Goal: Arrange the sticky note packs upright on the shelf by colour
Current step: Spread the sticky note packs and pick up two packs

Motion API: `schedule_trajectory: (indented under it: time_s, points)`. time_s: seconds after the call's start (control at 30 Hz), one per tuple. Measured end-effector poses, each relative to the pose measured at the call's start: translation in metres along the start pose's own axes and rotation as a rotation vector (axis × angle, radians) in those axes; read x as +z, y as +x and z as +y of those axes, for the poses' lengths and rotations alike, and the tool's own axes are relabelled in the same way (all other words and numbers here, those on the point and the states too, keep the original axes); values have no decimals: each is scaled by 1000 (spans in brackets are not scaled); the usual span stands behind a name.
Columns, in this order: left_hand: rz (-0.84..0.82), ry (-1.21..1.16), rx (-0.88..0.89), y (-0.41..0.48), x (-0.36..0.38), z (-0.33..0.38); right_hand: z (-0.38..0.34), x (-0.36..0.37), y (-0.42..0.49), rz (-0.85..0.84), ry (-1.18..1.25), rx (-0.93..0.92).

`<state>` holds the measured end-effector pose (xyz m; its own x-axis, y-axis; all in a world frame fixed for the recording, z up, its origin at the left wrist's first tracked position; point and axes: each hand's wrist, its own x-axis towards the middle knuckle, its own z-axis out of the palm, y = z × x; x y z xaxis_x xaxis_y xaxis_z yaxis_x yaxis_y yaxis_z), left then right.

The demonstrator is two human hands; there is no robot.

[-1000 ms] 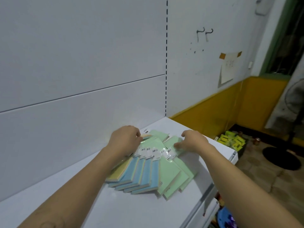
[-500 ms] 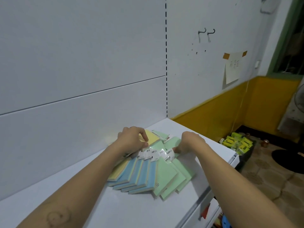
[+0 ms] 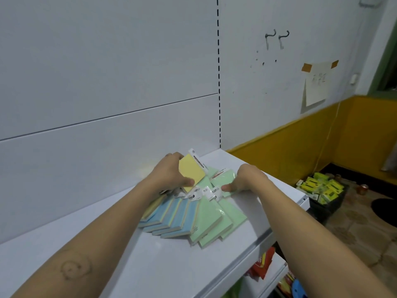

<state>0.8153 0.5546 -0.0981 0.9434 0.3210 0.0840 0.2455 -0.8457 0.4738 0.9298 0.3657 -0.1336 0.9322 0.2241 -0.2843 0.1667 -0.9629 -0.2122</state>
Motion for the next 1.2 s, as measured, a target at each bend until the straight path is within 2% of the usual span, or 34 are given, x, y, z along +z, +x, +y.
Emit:
schedule_trajectory:
  time_s: [0.07, 0.13, 0.37, 0.5, 0.67, 0.93, 1.07, 1.2]
  points:
    - [28, -136, 18, -6, -2, 0, 6, -1, -4, 108, 61, -22]
    - [67, -170, 15, -12, -5, 2, 13, -5, -6, 184, 117, -24]
    - [23, -164, -9, -26, -44, 9, 38, -32, -21, 200, 154, -28]
    - [58, -170, 1, -35, -54, 9, 46, -44, -29, 321, 226, -141]
    - [202, -299, -20, -47, -56, 6, 39, -50, -35, 441, 461, -282]
    - [369, -424, -88, -73, -90, -20, -13, -59, -43, 424, 584, -467]
    - [437, -521, -135, -102, -114, -47, -62, -60, -54, 412, 587, -587]
    - [590, -592, -216, -141, -141, -78, -126, -60, -71, 382, 562, -728]
